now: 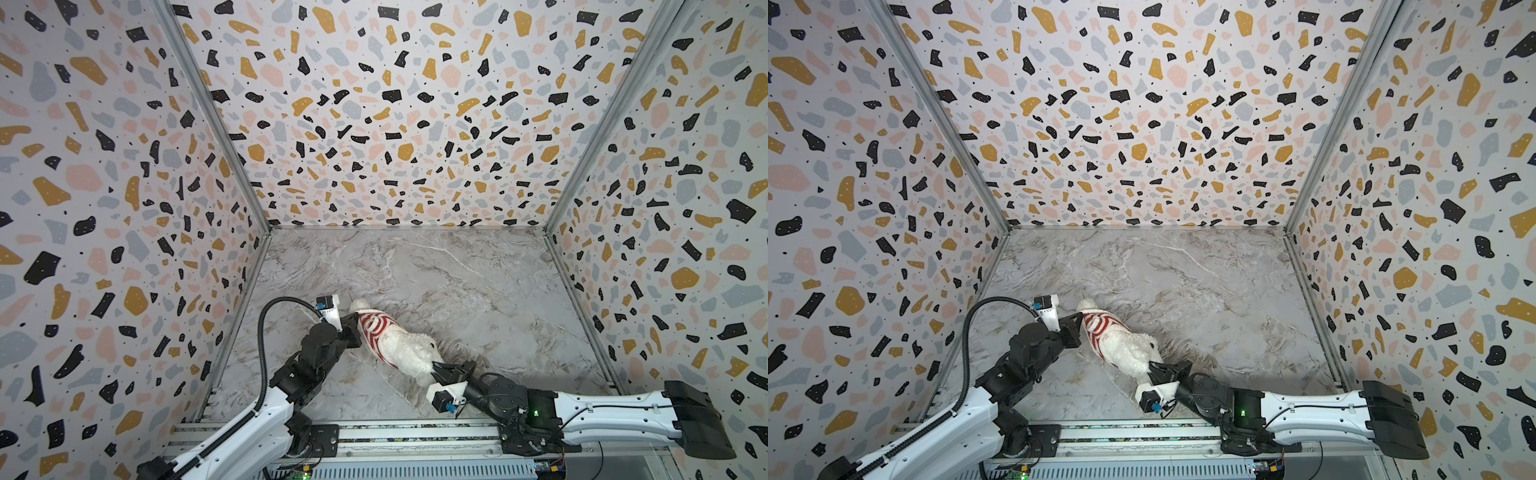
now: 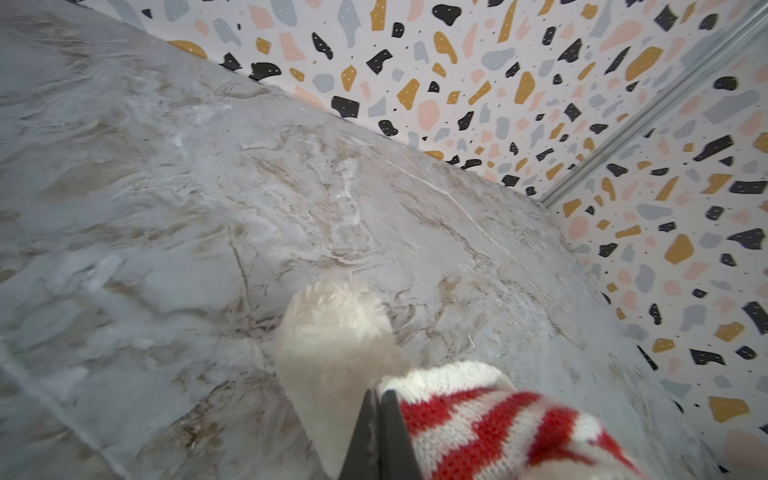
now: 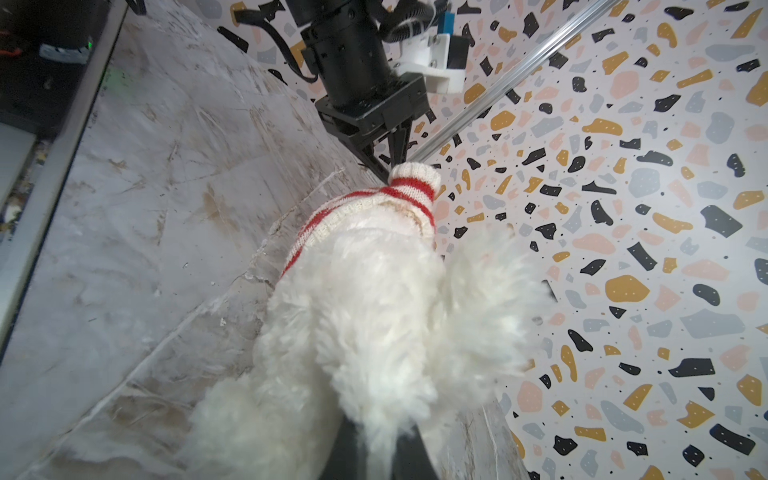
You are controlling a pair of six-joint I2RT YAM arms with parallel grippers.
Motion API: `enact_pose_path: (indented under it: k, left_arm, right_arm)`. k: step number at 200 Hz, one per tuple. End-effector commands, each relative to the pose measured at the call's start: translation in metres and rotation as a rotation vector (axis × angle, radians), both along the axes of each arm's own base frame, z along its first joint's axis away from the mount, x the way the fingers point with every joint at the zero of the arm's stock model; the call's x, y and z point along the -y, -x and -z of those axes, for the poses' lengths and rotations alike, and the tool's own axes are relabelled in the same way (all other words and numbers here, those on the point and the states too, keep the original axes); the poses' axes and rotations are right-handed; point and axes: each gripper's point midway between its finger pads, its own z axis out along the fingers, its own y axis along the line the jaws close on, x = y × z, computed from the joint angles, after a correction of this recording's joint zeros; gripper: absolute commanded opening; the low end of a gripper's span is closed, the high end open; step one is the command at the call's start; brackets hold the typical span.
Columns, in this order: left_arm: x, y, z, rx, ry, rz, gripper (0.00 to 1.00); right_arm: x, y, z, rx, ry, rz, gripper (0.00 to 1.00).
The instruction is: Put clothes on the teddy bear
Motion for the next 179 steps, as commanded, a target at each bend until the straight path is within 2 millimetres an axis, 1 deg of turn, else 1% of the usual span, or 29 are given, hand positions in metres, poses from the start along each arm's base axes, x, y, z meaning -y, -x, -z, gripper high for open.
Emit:
enact_pose_path:
  k: [1,13,23,25,29,51,67,78,101,119,143,147,150,158,179]
  left_arm:
    - [0.016,0.005,-0.027,0.105,0.057,0.104,0.00]
    - [0.015,0.007,-0.030,0.109,0.045,0.113,0.11]
    - [0.010,0.007,-0.034,0.117,0.028,0.094,0.20]
    - [0.009,0.008,-0.030,0.102,0.016,0.088,0.22]
    - [0.005,0.008,-0.029,0.096,0.001,0.072,0.27]
    - [-0.011,0.008,-0.035,0.108,-0.073,0.012,0.50]
    - [-0.018,0.011,-0.044,0.137,-0.115,-0.007,0.61]
    - [-0.021,0.013,-0.051,0.161,-0.137,-0.003,0.67]
    - [-0.015,0.019,-0.066,0.227,-0.112,0.039,0.73]
    - [-0.008,0.026,-0.082,0.301,-0.068,0.084,0.78]
    - [0.009,0.041,-0.103,0.399,0.009,0.189,0.78]
    - [0.012,0.043,-0.102,0.400,0.016,0.211,0.77]
    - [0.015,0.045,-0.109,0.429,0.036,0.224,0.77]
    - [0.023,0.051,-0.117,0.461,0.067,0.273,0.76]
    - [0.044,0.059,-0.126,0.501,0.092,0.365,0.75]
  right_arm:
    - [-0.009,-0.009,-0.042,-0.098,-0.145,0.044,0.00]
    - [-0.012,-0.012,-0.050,-0.148,-0.175,0.054,0.00]
    - [-0.012,-0.018,-0.057,-0.204,-0.215,0.076,0.00]
    - [-0.013,-0.020,-0.060,-0.220,-0.227,0.082,0.00]
    - [-0.012,-0.023,-0.061,-0.243,-0.239,0.093,0.00]
    - [-0.010,-0.054,-0.075,-0.433,-0.320,0.205,0.00]
    - [-0.011,-0.068,-0.081,-0.551,-0.345,0.268,0.00]
    - [-0.013,-0.076,-0.085,-0.630,-0.360,0.294,0.00]
    - [-0.015,-0.089,-0.089,-0.808,-0.403,0.314,0.00]
    - [-0.012,-0.097,-0.094,-0.900,-0.445,0.312,0.00]
    - [-0.002,-0.105,-0.102,-0.989,-0.526,0.296,0.00]
    - [0.001,-0.107,-0.104,-1.001,-0.540,0.294,0.00]
    - [0.002,-0.109,-0.104,-1.010,-0.549,0.292,0.00]
    - [0.005,-0.112,-0.105,-1.031,-0.567,0.288,0.00]
    - [0.010,-0.118,-0.104,-1.049,-0.575,0.293,0.00]
